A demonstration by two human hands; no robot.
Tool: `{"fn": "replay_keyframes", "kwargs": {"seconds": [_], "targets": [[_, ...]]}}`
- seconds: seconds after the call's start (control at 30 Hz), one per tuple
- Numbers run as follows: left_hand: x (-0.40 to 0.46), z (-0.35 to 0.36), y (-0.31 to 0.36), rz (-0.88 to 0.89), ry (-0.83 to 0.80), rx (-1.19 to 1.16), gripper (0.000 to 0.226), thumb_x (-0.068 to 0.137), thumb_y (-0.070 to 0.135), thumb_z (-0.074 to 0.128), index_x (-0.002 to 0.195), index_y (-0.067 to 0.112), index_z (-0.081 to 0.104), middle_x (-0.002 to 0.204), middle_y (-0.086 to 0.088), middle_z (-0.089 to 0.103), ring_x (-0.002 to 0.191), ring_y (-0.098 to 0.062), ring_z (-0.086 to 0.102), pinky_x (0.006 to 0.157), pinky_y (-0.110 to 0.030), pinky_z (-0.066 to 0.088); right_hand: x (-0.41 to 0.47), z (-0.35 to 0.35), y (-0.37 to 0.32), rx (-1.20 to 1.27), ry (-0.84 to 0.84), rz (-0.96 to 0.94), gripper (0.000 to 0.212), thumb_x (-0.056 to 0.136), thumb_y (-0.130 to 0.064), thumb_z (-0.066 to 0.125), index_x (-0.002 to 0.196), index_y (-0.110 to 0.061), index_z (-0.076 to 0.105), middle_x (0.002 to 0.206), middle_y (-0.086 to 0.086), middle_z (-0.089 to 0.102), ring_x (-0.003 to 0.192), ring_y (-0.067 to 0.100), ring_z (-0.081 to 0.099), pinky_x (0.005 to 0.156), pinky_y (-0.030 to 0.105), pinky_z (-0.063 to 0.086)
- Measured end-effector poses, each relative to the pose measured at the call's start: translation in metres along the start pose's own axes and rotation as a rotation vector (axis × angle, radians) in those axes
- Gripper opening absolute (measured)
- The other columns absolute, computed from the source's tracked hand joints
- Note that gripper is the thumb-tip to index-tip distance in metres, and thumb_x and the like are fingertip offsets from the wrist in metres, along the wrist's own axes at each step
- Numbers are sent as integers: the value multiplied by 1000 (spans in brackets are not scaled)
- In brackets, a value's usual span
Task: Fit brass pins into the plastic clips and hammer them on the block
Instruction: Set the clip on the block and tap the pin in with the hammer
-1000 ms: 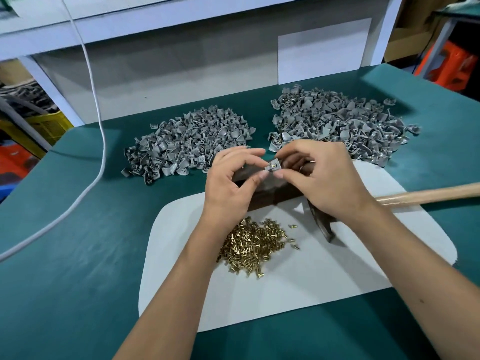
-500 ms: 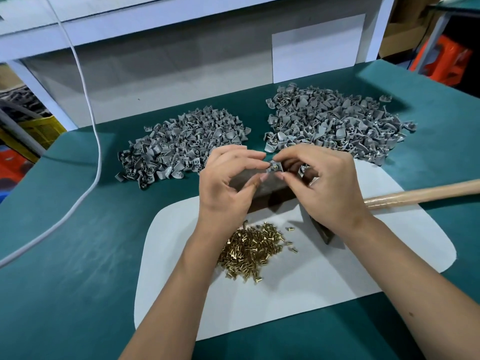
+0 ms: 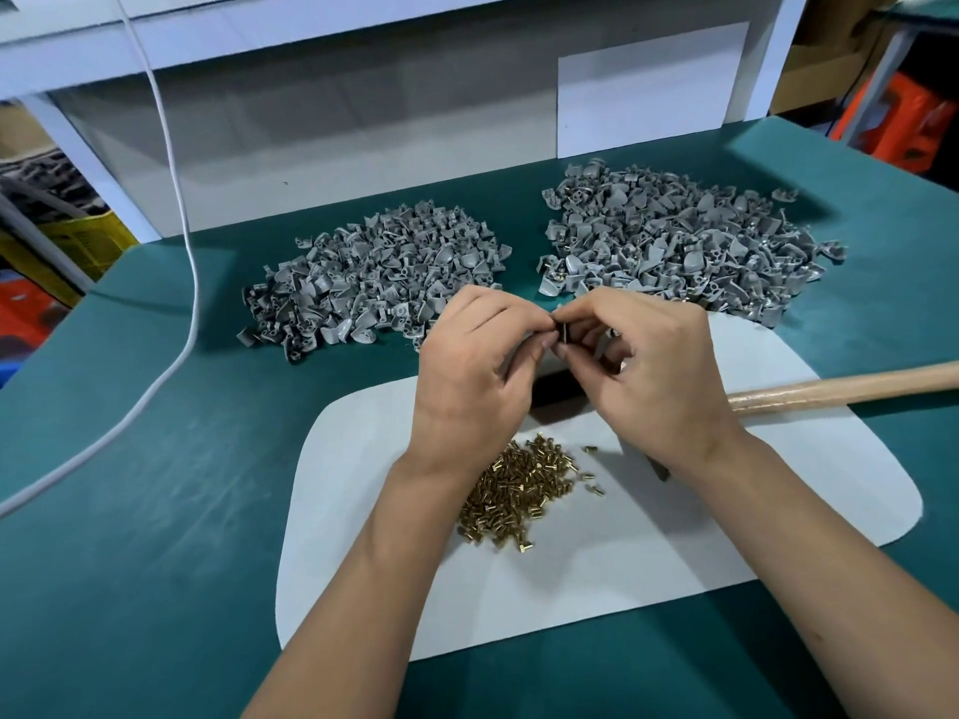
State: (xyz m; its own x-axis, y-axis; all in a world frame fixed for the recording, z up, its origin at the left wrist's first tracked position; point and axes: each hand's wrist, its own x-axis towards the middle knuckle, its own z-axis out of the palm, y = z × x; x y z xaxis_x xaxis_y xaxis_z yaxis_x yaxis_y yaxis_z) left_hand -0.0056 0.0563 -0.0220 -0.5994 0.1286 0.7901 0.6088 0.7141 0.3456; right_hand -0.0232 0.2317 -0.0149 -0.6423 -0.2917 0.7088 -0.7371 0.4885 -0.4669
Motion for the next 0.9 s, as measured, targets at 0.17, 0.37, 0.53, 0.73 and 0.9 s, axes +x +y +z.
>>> {"fn": "replay_keyframes", "kwargs": {"seconds": [0.17,0.37,0.53,0.73,0.9], "targets": [[-2,4,4,-5,14,-7,4,89,-3,72,89,0,73,91,-6,71,90,-25,64,81,-38,52,-1,4,-2,52,6,38,24,80,5,74,99,-8,72,88,1,71,80,11,67,70,28,57],[-3,5,5,-43,23,-17,4,88,-2,73,89,2,73,90,-5,71,89,-23,64,79,-39,52,0,5,-2,64,12,54,22,81,4,75,99,-8,72,87,0,70,81,11,68,69,30,58],[1,0,-2,-104,30,55,11,92,16,75,95,7,77,94,0,74,97,-20,62,88,-28,49,4,2,3,35,34,187,24,81,-3,82,102,-11,75,84,-5,72,77,4,69,72,18,58],[0,-19,-35,-453,117,221,16,99,20,64,104,13,78,102,0,76,94,-18,63,96,-43,48,11,-12,23,60,163,619,43,82,-12,81,121,-23,68,92,-10,75,80,-1,70,76,21,59],[-10,-26,-61,-640,-140,333,32,100,13,60,128,23,71,138,-1,64,134,-25,47,110,-23,21,12,-22,16,102,-102,378,18,81,-7,82,93,-18,75,81,-9,74,74,4,70,73,23,59]]}}
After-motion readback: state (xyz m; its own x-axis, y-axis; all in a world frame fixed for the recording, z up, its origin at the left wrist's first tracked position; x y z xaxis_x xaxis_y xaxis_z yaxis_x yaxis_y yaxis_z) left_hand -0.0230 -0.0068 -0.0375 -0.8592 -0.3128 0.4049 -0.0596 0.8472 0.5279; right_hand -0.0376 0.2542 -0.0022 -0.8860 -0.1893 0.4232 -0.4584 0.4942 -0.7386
